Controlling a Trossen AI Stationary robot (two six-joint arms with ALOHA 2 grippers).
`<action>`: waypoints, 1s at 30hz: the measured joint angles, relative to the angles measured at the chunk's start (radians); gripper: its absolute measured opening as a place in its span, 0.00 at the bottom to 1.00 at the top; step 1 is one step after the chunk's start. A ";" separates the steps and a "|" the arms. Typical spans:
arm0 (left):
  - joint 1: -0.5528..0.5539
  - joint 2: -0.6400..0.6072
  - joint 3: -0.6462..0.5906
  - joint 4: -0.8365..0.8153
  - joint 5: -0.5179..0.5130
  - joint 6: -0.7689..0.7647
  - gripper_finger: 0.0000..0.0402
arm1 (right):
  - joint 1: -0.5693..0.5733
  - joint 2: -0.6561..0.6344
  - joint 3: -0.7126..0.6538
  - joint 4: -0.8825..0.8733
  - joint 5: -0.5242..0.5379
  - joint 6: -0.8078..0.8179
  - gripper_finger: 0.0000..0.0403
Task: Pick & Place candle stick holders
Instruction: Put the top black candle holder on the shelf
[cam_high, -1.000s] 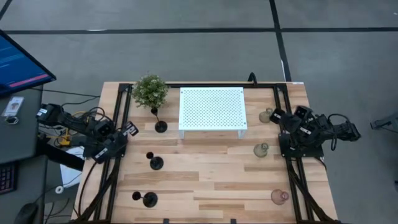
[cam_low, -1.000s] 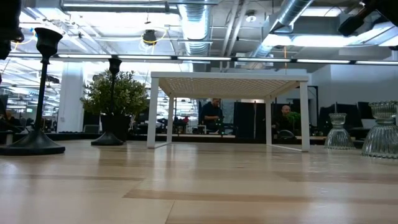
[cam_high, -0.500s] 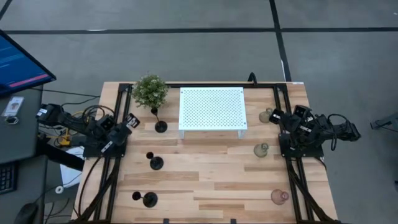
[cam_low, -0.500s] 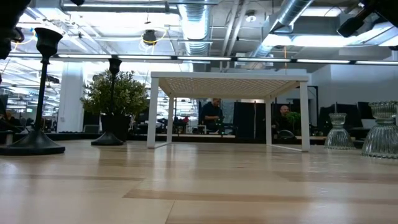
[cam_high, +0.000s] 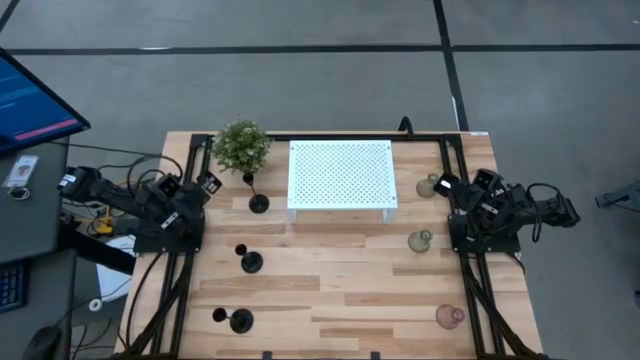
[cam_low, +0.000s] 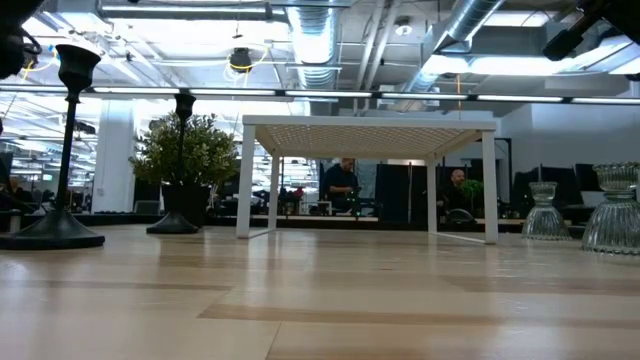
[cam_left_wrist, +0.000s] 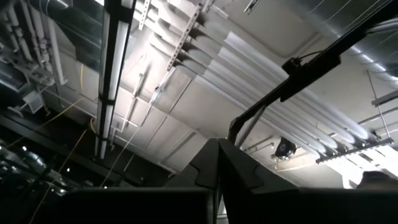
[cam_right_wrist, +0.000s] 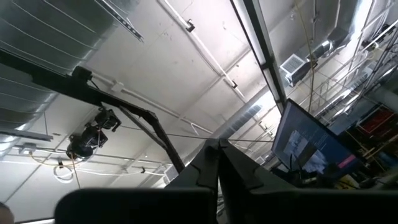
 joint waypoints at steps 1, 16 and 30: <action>0.000 0.000 0.009 0.000 -0.007 0.000 0.02 | 0.000 0.000 0.000 0.000 0.002 -0.009 0.00; 0.000 0.010 0.409 -0.687 -0.315 -0.049 0.02 | 0.001 0.000 0.000 0.000 0.028 -0.065 0.00; 0.000 0.183 0.904 -1.546 -0.208 -0.175 0.17 | 0.001 0.000 0.000 -0.001 0.025 -0.063 0.00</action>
